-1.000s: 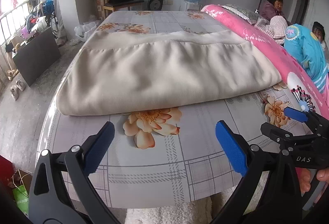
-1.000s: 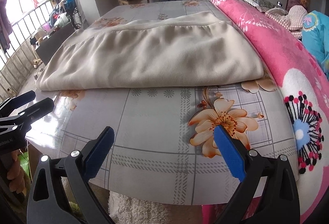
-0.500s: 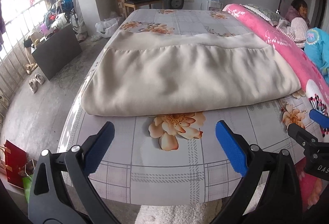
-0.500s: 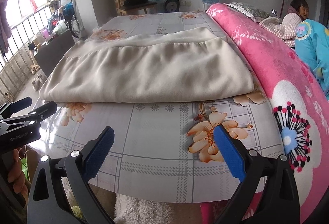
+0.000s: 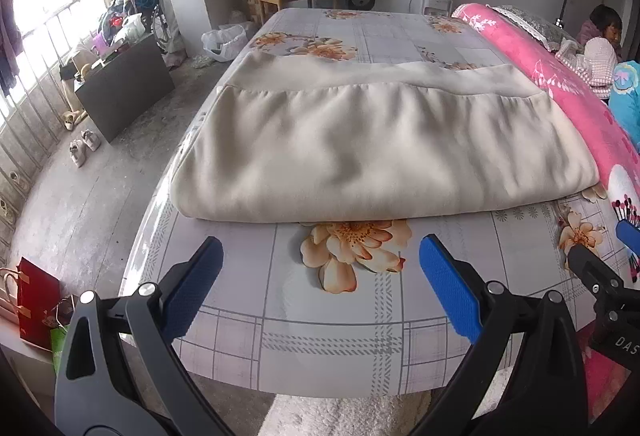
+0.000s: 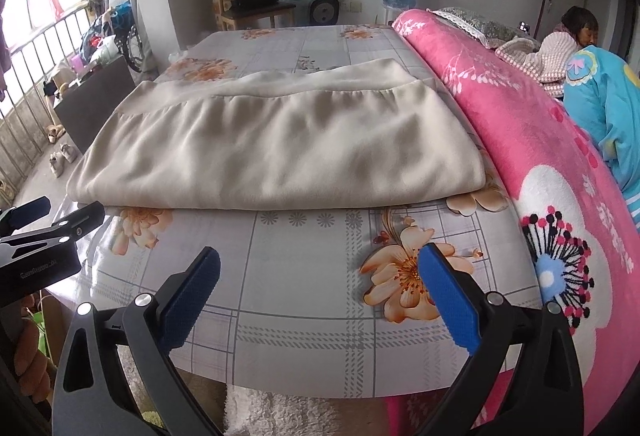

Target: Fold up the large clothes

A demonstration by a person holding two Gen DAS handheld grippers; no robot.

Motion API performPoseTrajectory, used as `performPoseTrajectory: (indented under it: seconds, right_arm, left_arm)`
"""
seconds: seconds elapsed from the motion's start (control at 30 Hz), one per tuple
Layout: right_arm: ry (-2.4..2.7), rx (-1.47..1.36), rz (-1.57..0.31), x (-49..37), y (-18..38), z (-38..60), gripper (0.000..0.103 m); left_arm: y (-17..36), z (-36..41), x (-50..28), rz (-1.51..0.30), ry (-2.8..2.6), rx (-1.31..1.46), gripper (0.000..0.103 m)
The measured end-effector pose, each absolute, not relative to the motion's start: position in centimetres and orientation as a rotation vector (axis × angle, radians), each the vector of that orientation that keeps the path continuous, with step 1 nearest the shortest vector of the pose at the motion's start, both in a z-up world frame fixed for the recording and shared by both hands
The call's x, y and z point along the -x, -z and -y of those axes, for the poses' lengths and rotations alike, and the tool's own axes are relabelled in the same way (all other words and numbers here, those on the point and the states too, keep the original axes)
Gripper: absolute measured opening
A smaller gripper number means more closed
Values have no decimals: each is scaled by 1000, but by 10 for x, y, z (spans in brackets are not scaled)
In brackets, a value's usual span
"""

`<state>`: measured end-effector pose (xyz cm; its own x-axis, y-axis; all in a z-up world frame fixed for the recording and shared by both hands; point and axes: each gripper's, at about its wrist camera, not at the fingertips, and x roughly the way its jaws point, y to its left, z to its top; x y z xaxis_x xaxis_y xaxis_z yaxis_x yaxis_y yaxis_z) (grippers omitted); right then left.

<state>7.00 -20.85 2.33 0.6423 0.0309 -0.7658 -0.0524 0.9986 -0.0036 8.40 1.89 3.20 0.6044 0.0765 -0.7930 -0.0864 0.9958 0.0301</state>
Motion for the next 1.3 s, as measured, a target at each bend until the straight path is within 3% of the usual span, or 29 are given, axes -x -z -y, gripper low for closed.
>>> performPoseTrajectory:
  seconds: [1.3]
  right_arm:
    - [-39, 47, -899, -80, -23, 208, 96]
  left_arm:
    - [-34, -12, -94, -940, -62, 22, 95]
